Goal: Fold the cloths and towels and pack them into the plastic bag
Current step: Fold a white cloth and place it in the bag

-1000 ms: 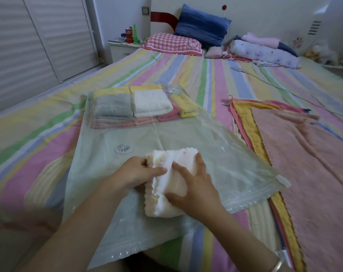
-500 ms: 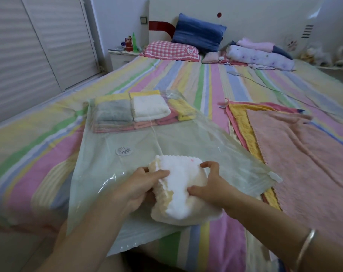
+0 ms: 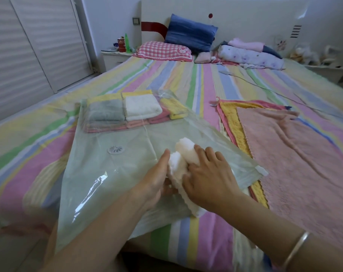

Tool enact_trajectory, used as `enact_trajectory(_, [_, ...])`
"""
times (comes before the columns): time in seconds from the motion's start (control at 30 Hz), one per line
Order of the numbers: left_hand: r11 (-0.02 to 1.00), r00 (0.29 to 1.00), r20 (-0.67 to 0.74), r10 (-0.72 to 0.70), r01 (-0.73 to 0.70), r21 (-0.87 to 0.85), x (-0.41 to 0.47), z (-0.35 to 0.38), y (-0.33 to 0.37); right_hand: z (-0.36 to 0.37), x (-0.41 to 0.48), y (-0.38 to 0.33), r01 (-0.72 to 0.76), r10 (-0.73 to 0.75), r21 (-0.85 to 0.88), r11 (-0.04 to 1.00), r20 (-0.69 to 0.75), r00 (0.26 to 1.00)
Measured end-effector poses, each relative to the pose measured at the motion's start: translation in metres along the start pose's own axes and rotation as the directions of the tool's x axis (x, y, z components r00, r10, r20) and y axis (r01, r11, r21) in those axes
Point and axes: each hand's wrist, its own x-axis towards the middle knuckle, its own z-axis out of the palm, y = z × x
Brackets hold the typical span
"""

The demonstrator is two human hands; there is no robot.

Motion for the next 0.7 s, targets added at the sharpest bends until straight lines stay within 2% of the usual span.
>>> enact_trajectory(0.1, [0.992,0.995,0.101,-0.003,-0.01,0.124,0.001,0.0,0.005,0.001,-0.001,0.003,-0.041,0.048,-0.052,0.998,0.135,0.99])
enact_trajectory(0.17, [0.94,0.995,0.046,0.093,-0.104,0.326,0.004,-0.004,0.004,0.007,-0.002,0.005,-0.026,0.052,-0.14,0.99,0.185,0.981])
enact_trajectory(0.2, [0.86,0.981,0.006,0.195,-0.174,0.48,0.007,-0.008,0.002,0.01,-0.003,0.006,-0.027,0.06,-0.158,0.987,0.205,0.977])
enact_trajectory(0.27, [0.577,0.904,0.003,0.427,-0.275,0.769,0.009,-0.015,-0.006,0.017,-0.006,0.01,-0.062,0.097,-0.147,0.987,0.244,0.965])
enact_trajectory(0.33, [0.29,0.828,0.135,0.545,-0.337,0.896,0.003,-0.016,-0.017,0.02,-0.006,0.015,-0.133,0.151,-0.079,0.988,0.291,0.945])
enact_trajectory(0.43, [-0.092,0.786,0.395,0.475,-0.402,0.911,-0.006,-0.01,-0.036,0.023,-0.005,0.025,-0.261,0.232,0.042,0.965,0.339,0.912])
enact_trajectory(0.5, [-0.249,0.797,0.437,0.418,-0.362,0.898,-0.003,-0.012,-0.043,0.024,-0.006,0.032,-0.318,0.265,0.102,0.943,0.352,0.898])
enact_trajectory(0.57, [-0.274,0.803,0.434,0.409,-0.345,0.898,0.001,-0.016,-0.045,0.026,-0.008,0.037,-0.353,0.283,0.146,0.924,0.358,0.89])
enact_trajectory(0.7, [-0.239,0.803,0.461,0.378,-0.397,0.886,0.001,-0.023,-0.039,0.032,-0.012,0.039,-0.379,0.312,0.154,0.913,0.337,0.888])
